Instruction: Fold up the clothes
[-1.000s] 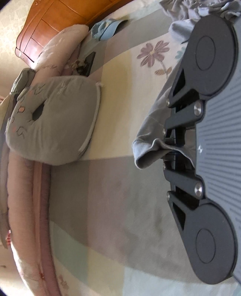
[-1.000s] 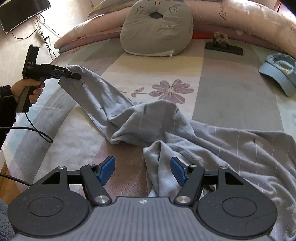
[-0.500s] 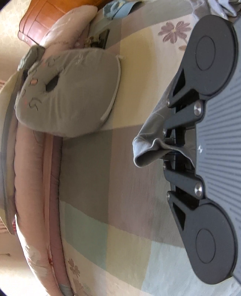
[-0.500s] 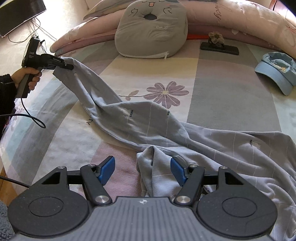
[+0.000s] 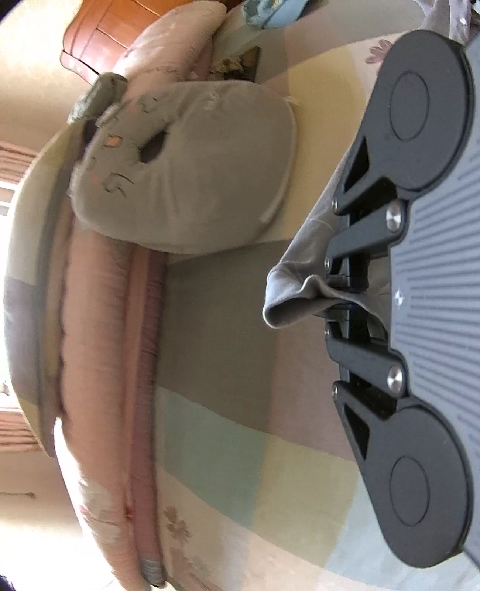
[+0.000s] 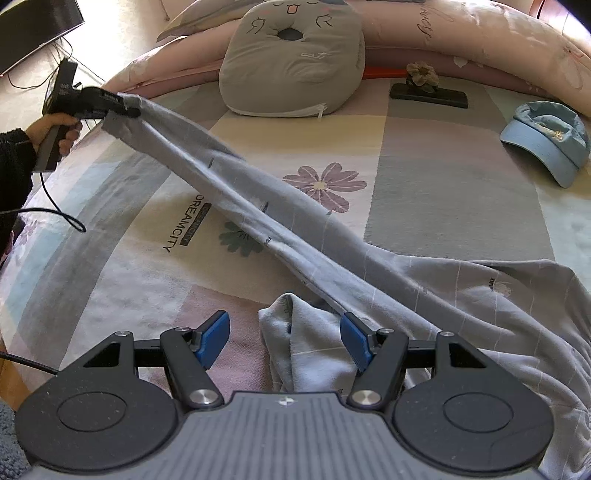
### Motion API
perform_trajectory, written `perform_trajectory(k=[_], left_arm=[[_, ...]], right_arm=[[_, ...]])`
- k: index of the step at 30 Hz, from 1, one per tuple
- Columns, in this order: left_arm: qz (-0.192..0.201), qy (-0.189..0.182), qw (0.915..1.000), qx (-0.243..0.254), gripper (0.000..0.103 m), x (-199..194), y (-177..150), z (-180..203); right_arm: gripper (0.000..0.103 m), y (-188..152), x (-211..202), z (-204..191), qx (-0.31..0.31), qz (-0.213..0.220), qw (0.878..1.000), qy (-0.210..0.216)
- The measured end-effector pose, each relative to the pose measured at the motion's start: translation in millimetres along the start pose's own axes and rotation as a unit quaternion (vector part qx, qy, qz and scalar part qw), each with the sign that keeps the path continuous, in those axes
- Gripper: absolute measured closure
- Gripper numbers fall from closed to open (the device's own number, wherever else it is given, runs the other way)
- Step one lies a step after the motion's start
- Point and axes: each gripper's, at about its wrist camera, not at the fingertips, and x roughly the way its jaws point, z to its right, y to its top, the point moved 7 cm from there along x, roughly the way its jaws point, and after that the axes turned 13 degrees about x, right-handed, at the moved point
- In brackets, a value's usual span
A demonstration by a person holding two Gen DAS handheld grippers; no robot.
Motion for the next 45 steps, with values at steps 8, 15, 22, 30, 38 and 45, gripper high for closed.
perform_trajectory(k=[8, 15, 22, 30, 38, 45], left_arm=[[-0.034, 0.021, 0.9992, 0.010, 0.096, 28.4, -4.1, 1.5], [-0.054, 0.041, 0.9977, 0.002, 0.082, 38.7, -10.0, -4.5], [-0.078, 0.070, 0.9945, 0.003, 0.065, 37.7, -15.6, -13.6], [-0.098, 0.121, 0.9877, 0.018, 0.058, 18.3, -20.8, -8.1], [-0.103, 0.026, 0.9909, 0.082, 0.048, -8.5, -61.1, 104.7], [-0.083, -0.070, 0.9829, 0.149, 0.037, -24.2, -95.8, 245.8]], right_arm=[[0.032, -1.8, 1.5, -1.1, 0.000, -0.006, 1.000, -0.003], [0.032, -1.7, -2.3, 2.2, 0.007, -0.004, 1.000, -0.012], [0.032, 4.8, -13.9, 11.8, 0.015, 0.004, 1.000, -0.013], [0.032, 14.7, -23.6, 40.2, 0.004, 0.028, 0.999, -0.016], [0.062, 47.4, -20.3, 92.3, -0.094, 0.044, 0.993, -0.052], [0.072, 56.3, 8.8, 123.9, -0.199, 0.007, 0.976, -0.084]])
